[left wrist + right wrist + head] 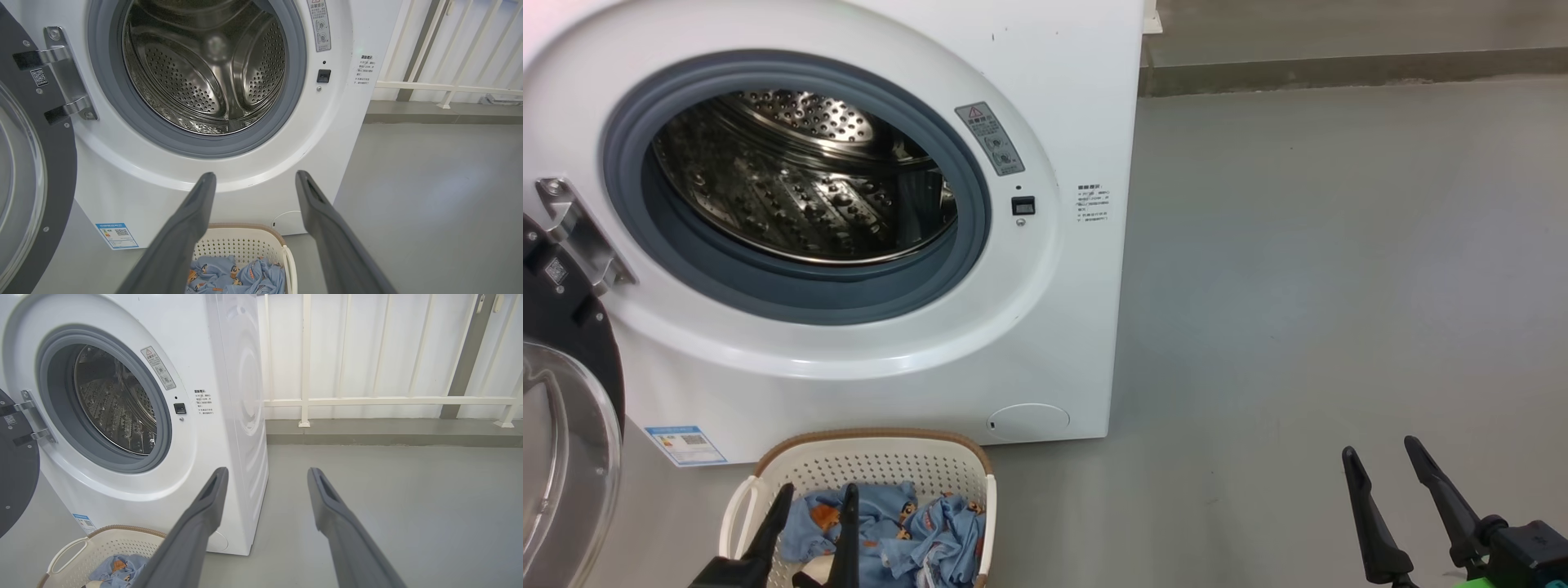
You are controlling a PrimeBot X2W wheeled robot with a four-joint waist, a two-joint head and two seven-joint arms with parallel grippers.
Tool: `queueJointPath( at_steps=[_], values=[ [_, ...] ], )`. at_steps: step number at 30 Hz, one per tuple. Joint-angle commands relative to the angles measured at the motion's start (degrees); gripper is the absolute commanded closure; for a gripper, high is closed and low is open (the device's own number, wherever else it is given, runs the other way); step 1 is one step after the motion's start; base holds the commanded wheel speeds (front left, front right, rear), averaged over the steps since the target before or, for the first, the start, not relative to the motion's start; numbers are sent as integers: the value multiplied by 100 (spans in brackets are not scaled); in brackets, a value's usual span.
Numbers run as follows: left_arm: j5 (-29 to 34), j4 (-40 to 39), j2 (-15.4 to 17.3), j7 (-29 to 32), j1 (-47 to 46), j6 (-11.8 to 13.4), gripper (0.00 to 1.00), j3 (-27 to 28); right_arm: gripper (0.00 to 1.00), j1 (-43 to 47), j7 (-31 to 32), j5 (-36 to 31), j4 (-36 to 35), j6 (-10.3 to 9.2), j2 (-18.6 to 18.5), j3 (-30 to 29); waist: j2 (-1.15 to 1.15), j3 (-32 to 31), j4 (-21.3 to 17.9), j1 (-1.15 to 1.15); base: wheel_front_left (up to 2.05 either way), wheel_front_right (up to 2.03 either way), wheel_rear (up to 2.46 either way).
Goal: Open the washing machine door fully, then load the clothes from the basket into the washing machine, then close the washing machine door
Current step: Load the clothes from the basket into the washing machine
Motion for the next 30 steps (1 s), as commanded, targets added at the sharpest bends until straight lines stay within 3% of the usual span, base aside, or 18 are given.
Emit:
queueJointPath(
  at_steps=[1, 17, 30],
  values=[
    [-47, -103, 111, -72, -155, 22, 0, 172, 0, -100, -9, -43, -123, 9, -94, 134, 0, 0, -2, 0, 0, 0, 0],
    [-11, 167, 50, -171, -401, 131, 0, 22, 0, -105, 40, 17, -206, 9, -160, 175, 0, 235, -52, 0, 0, 0, 0],
    [-548, 1931, -199, -99, -1507, -90, 0, -115, 0, -536, 36, 194, -381, 9, -419, 225, 0, 1225, -257, 0, 0, 0, 0]
  ],
)
